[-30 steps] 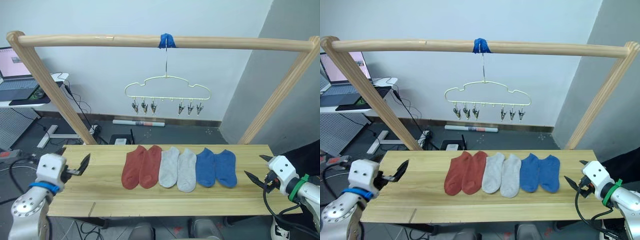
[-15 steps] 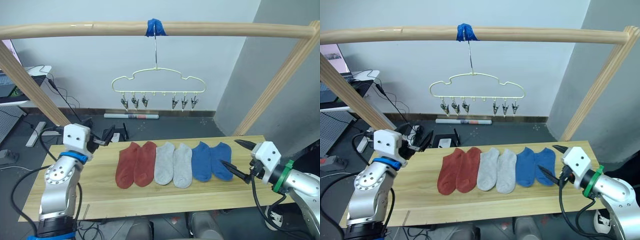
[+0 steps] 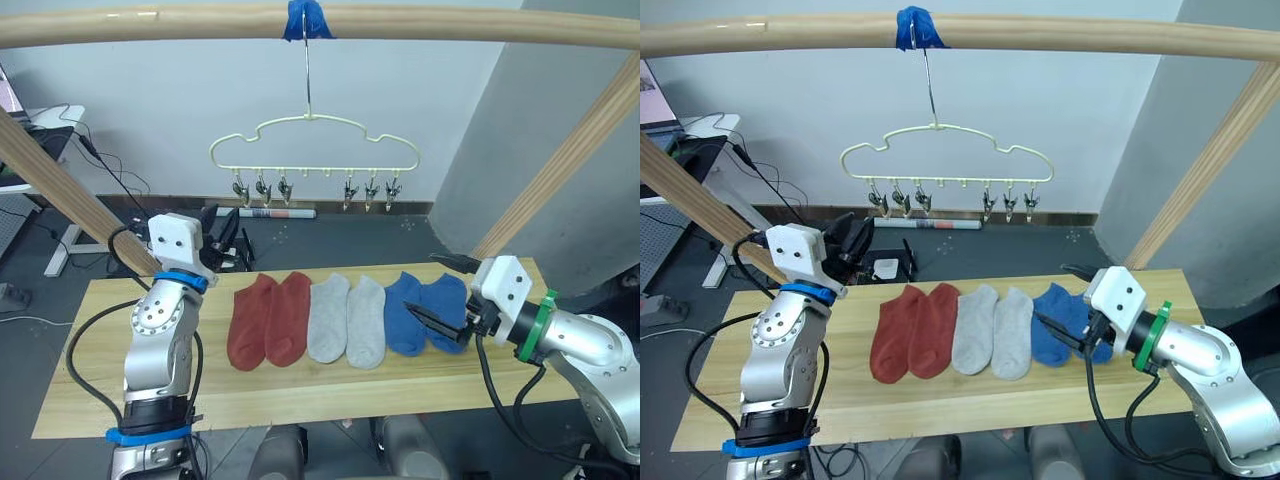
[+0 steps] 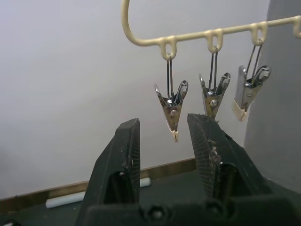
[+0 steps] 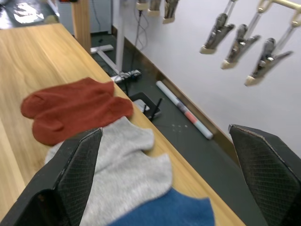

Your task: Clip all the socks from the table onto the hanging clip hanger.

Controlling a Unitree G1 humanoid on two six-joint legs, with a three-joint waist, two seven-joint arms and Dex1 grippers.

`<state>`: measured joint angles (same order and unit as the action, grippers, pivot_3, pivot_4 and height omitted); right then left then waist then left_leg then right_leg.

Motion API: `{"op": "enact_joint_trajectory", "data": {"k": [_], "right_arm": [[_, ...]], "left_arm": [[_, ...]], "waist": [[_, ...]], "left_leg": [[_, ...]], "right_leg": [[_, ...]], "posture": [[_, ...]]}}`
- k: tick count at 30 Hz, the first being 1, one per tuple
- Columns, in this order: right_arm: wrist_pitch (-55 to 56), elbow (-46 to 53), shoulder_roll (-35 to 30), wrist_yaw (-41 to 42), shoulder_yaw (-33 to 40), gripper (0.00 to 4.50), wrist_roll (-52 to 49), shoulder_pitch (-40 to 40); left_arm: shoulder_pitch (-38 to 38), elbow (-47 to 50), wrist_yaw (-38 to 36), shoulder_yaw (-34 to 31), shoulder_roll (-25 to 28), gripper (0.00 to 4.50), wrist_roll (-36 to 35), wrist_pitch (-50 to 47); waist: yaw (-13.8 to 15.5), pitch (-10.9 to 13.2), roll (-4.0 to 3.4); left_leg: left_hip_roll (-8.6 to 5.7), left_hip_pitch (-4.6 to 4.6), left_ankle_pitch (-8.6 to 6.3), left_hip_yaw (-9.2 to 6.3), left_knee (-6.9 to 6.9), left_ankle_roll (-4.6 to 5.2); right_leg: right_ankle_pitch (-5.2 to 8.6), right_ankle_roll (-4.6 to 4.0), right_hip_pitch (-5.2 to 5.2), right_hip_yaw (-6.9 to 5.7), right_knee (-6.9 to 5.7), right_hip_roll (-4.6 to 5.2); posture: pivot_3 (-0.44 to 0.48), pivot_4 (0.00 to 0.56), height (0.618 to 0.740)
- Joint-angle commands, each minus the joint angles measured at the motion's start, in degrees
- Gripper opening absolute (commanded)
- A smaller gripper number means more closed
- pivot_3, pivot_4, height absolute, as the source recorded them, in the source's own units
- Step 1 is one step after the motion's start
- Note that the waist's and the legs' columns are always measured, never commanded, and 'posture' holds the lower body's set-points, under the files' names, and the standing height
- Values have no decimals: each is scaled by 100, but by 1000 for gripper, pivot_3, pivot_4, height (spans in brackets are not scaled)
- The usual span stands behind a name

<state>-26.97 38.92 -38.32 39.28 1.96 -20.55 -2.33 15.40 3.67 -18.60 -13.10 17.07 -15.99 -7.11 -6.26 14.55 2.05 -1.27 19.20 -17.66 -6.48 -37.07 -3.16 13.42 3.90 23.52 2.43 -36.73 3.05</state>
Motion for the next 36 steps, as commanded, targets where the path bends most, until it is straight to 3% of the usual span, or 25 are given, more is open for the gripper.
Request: {"op": "enact_joint_trajectory", "data": {"k": [1, 5, 20, 36], "right_arm": [[-122, 255, 35, -56, -40, 4500, -166, -224], [-261, 292, 97, -103, -185, 4500, -237, -470], [-506, 389, 270, -246, -296, 4500, -255, -690], [-550, 361, 282, -206, -302, 4500, -261, -719]], "left_arm": [[153, -44, 60, 39, -58, 1765, 49, 191], [351, -315, 136, 28, -117, 1765, 109, 329], [922, -1016, 148, 45, -170, 1765, 93, 769], [1106, -1069, 217, 17, -289, 1765, 64, 846]], "waist": [[-14, 9, 2], [-20, 18, 4], [-30, 30, 4], [-33, 44, 4]], "left_leg": [[0, 7, 0, -1, 0, 0], [-1, 75, 1, -4, -15, 0], [-3, 76, -1, -4, -14, 3], [-3, 76, -1, -4, -14, 3]], "right_leg": [[-2, -4, 6, -1, 0, 0], [-21, -32, 75, -3, -12, 1], [-20, -31, 74, -5, -8, 3], [-21, -31, 74, -5, -8, 4]], "posture": [[-260, 273, 733], [-264, 276, 733], [-270, 277, 733], [-262, 276, 733]]}}
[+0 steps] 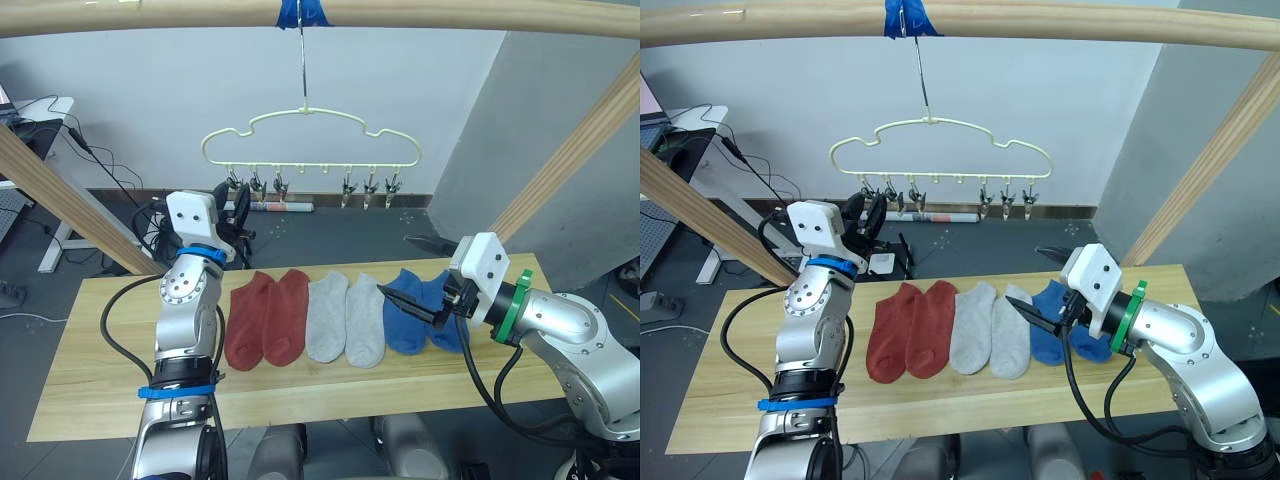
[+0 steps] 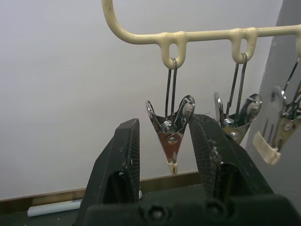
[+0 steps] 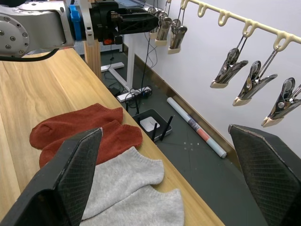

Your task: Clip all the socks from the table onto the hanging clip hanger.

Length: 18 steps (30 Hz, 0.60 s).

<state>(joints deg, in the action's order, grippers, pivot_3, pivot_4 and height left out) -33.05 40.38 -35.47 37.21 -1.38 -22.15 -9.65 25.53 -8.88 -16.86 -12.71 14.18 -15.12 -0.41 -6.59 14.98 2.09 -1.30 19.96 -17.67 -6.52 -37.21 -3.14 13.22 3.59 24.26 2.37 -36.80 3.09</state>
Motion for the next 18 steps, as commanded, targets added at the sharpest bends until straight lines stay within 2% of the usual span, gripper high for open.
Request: {"op": "enact_joint_trajectory", "data": {"k": [1, 18], "right_arm": [[58, 210, -4, 5, 32, 4500, -101, 16], [87, 140, 16, 103, -19, 4500, -153, -96]], "left_arm": [[92, 188, 51, -27, -6, 1765, -15, 182], [167, 117, 229, -48, -150, 1765, -6, 405]], "waist": [[0, 1, 0], [3, 2, 0]], "left_leg": [[0, 0, 0, 0, 0, 0], [0, 0, 0, -1, -1, 0]], "right_leg": [[0, 0, 0, 0, 0, 0], [0, 1, 0, -1, 0, 0]], "posture": [[-262, 276, 733], [-255, 270, 733]]}}
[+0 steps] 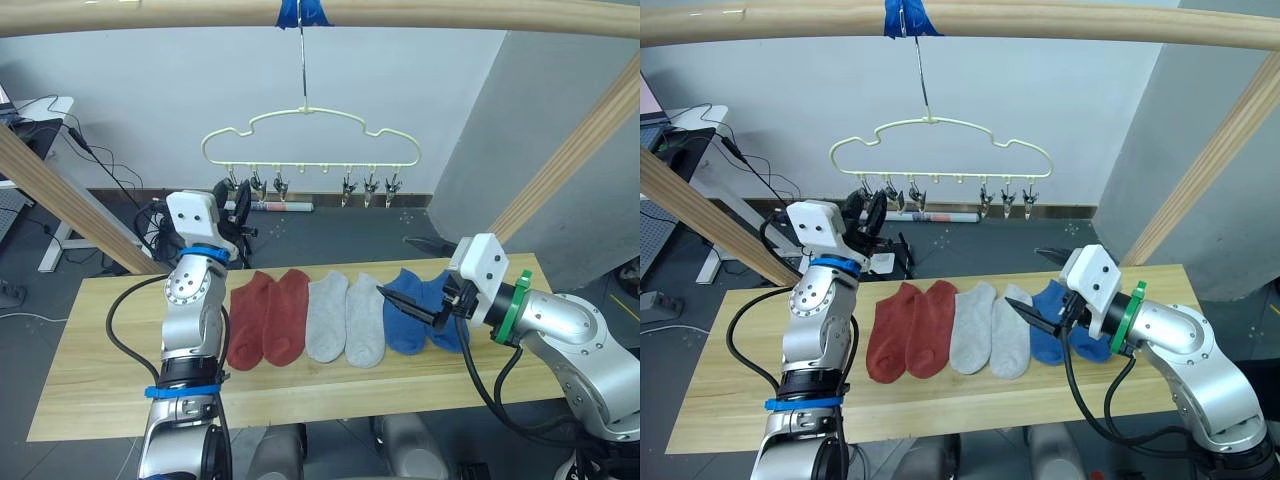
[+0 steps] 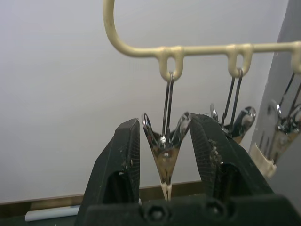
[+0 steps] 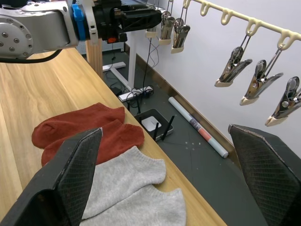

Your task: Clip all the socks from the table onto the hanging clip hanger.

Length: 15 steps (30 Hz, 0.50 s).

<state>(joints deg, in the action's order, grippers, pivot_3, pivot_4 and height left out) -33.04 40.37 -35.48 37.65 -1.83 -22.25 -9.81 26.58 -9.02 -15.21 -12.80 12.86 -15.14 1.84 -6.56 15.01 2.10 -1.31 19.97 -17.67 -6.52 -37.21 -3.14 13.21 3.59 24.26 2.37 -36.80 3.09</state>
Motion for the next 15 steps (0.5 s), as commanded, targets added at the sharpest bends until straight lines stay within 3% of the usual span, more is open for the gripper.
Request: {"op": "enact_joint_trajectory", "data": {"k": [1, 13, 15], "right_arm": [[106, 131, 42, 60, 20, 4500, -158, -115], [100, 134, 98, 33, -80, 4500, -202, -205], [100, 141, 91, 27, -88, 4500, -199, -197]], "left_arm": [[63, 135, 77, -43, -24, 1765, -6, 182], [96, 162, 104, -25, -31, 1765, -34, 122], [90, 173, 97, -28, -36, 1186, -51, 111]], "waist": [[-1, 0, 0], [1, 0, 0], [0, 0, 0]], "left_leg": [[0, 0, 0, 1, 0, 0], [0, 0, 0, 0, 0, 0], [0, 0, 0, 0, 0, 0]], "right_leg": [[0, 0, 0, 0, 0, 0], [0, 0, 0, 0, 0, 0], [0, 0, 0, 0, 0, 0]], "posture": [[-254, 270, 733], [-251, 271, 733], [-251, 271, 733]]}}
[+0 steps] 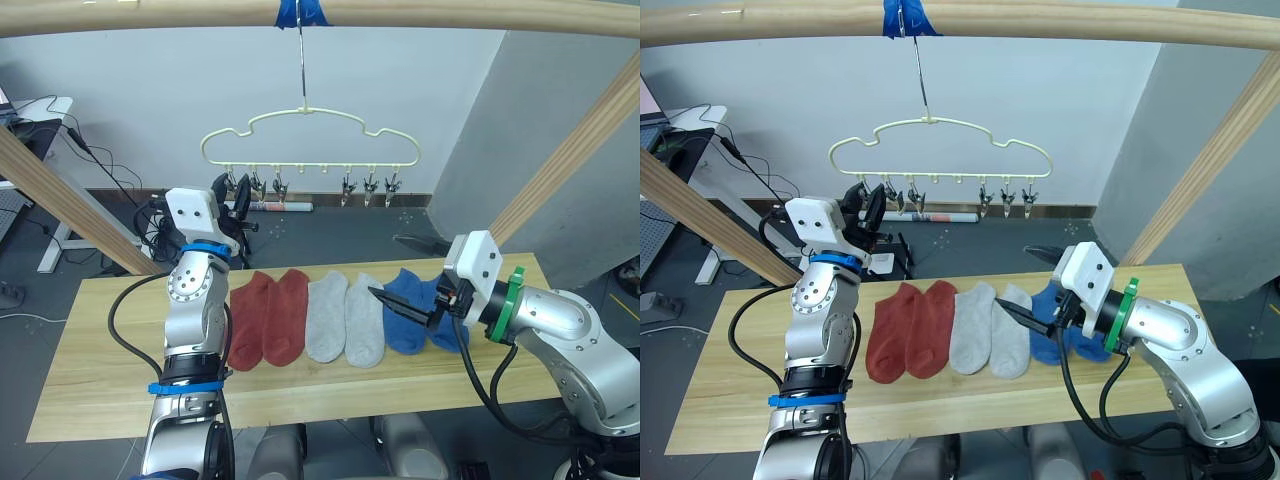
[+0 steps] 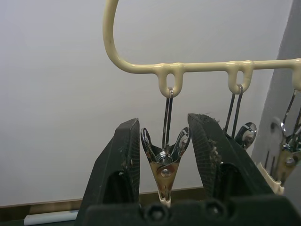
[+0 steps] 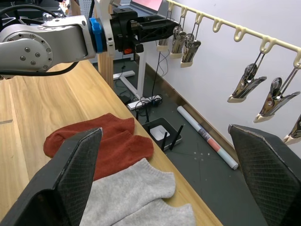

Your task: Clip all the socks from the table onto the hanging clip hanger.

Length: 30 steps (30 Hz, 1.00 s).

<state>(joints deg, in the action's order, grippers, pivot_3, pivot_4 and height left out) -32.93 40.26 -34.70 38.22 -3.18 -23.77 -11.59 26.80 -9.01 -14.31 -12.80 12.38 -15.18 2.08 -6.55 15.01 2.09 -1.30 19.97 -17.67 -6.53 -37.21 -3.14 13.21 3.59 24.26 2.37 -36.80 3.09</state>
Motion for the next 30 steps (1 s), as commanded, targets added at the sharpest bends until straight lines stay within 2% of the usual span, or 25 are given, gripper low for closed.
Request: {"op": "enact_joint_trajectory", "data": {"k": [1, 2, 6, 12, 16, 21, 24, 30], "right_arm": [[90, 152, 12, -33, 46, 4500, -46, -12], [91, 151, 11, -35, 45, 4500, -46, -8], [122, 120, 5, -37, 48, 4500, -18, 39], [197, -270, -3, -376, 0, 4500, 483, 382], [501, -1334, 313, -1103, 129, 4500, 1131, 845], [1128, -2651, 864, -1960, -1, 4500, 1932, 931], [1643, -3665, 1143, -2282, 10, 4500, 2219, 685], [2212, -5347, 1694, -2755, 399, 4500, 2180, -76]], "left_arm": [[68, 175, -1, -28, 10, 934, -60, 77], [67, 177, -6, -27, 10, 672, -68, 70], [89, 204, -37, 0, 26, 79, -67, 56], [53, 404, -40, -1, 113, 29, -45, -53], [-49, 719, -127, 50, 296, 29, -16, -288], [-165, 1022, -261, 57, 544, 29, -46, -572], [-164, 1126, -306, 31, 632, 29, -86, -735], [-198, 1311, -387, 27, 760, 29, -98, -933]], "waist": [[0, 0, 0], [0, 0, 0], [0, 0, 0], [1, 2, 3], [8, 17, 9], [9, 106, -3], [7, 153, -9], [9, 239, -12]], "left_leg": [[0, 0, 0, 0, 0, 0], [0, 0, 0, 0, 0, 0], [0, 0, 0, 0, 0, 0], [0, 0, 0, 0, 0, 0], [1, 0, 0, -2, 1, 0], [1, -3, 0, 5, 0, 0], [2, -2, 1, 4, 0, 0], [1, 0, 1, 8, -2, 0]], "right_leg": [[0, 0, 0, 0, 0, 0], [0, 0, 0, 0, 0, 0], [0, 0, 0, 0, 0, 0], [0, 0, 0, 0, 0, 0], [0, 0, 0, -1, -1, 1], [0, 0, 2, 5, -5, 1], [0, 0, 5, 4, -8, 0], [-1, -1, 8, 9, -11, 0]], "posture": [[-251, 271, 733], [-251, 271, 733], [-252, 271, 733], [-246, 277, 733], [-228, 294, 733], [-202, 309, 733], [-190, 317, 733], [-167, 330, 733]]}}
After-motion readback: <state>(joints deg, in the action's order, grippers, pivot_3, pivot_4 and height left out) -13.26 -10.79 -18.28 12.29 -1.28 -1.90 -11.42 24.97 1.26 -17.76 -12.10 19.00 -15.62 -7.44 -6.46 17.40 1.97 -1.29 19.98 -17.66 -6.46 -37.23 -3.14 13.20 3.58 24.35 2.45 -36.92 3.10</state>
